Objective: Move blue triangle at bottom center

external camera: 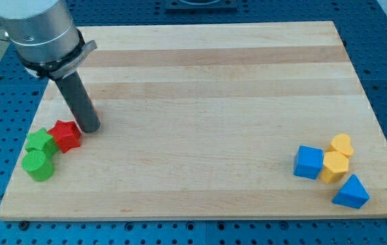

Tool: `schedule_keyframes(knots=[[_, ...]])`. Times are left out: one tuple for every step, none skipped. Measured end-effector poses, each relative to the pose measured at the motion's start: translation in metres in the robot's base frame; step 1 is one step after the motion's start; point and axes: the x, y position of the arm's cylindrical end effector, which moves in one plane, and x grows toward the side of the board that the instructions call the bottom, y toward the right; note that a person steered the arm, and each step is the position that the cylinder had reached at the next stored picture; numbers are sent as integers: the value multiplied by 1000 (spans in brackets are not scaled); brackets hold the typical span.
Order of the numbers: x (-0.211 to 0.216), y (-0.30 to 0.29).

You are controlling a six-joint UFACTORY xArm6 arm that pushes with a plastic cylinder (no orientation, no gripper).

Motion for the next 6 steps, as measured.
schedule_keyframes(knots=[[0,1],[0,55],[0,143],[0,273],[0,398],[13,514]])
